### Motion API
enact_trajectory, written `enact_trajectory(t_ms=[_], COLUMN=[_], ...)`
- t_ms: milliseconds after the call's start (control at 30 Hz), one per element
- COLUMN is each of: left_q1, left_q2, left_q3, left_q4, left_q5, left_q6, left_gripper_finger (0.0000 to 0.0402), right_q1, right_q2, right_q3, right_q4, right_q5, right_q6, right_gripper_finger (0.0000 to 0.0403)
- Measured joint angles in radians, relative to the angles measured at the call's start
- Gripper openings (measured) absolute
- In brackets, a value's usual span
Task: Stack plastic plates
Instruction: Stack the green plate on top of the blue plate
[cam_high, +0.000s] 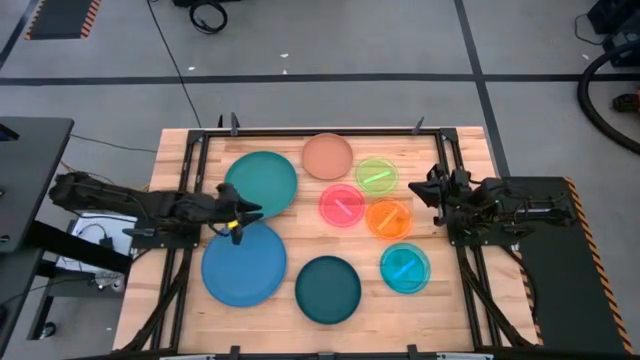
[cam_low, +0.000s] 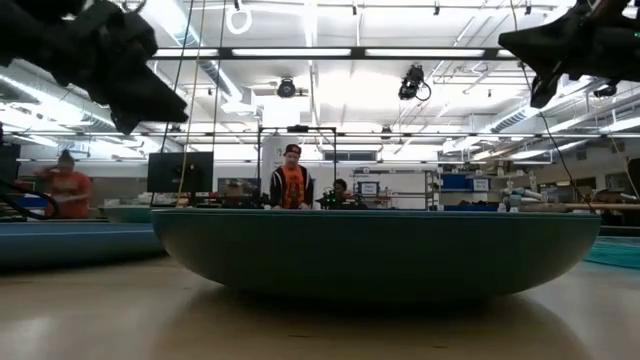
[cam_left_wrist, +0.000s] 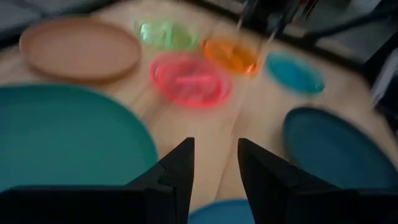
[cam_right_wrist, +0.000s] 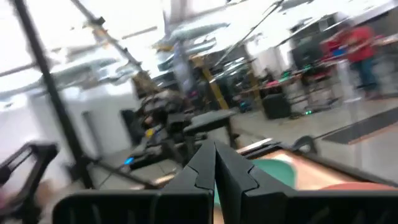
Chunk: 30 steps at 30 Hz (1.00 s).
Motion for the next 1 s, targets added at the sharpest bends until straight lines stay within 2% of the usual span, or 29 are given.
enact_trajectory(t_ms=[100, 500, 767, 1000], left_q1=[0.000, 0.009, 0.100, 0.159], left_q2=[0.101, 0.422, 0.596, 0.746], left_q3=[0.061, 0.271, 0.373, 0.472], left_q4=[-0.061, -0.268, -0.349, -0.440], left_q5=[0.000, 0.003, 0.083, 0.110], left_q6=[-0.015, -0.057, -0.048, 0.003], left_gripper_finger=[0.0130, 0.0130, 0.0130, 0.0130], right_q1=[0.000, 0.000, 0.001, 0.026], right_q2=[0.042, 0.325, 0.491, 0.604], right_q3=[0.000, 0.000, 0.000, 0.000], right_q4=[-0.005, 0.055, 0.180, 0.263], right_q5=[-0.025, 0.032, 0.056, 0.057], right_q6=[0.006, -0.005, -0.048, -0.075], right_gripper_finger=[0.0011, 0.0011, 0.0011, 0.0011])
